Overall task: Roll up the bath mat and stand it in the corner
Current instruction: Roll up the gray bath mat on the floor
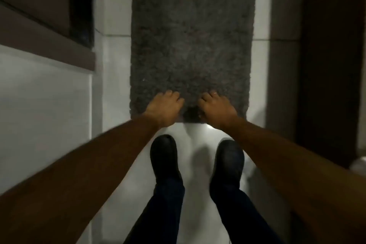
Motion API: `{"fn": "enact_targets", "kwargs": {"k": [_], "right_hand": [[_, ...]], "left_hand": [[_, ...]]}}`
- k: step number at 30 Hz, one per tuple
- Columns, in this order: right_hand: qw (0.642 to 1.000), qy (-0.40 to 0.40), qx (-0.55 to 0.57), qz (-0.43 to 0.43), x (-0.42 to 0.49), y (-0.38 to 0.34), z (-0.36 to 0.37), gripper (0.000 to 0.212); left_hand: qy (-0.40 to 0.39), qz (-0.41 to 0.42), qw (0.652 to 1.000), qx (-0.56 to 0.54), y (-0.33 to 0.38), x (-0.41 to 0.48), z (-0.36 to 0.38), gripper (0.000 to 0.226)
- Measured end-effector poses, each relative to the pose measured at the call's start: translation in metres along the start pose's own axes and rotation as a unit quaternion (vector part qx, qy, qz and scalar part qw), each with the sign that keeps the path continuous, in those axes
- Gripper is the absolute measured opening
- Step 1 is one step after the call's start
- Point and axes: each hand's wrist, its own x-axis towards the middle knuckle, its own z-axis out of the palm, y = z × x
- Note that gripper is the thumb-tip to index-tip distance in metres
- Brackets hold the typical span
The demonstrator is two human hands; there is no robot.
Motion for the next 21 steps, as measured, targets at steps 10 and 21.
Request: {"fn": "enact_targets", "kwargs": {"k": [10,21], "right_hand": [[0.994,-0.056,-0.091,0.036,0.063,0.005,0.124,0.046],[0.979,-0.039,-0.192,-0.062,0.062,0.029,0.143,0.060]], "left_hand": [[-0.008,-0.039,0.997,0.067,-0.006,0.061,0.143,0.058],[0.033,0.020,0.987,0.159,-0.019,0.069,0.153,0.060]]}}
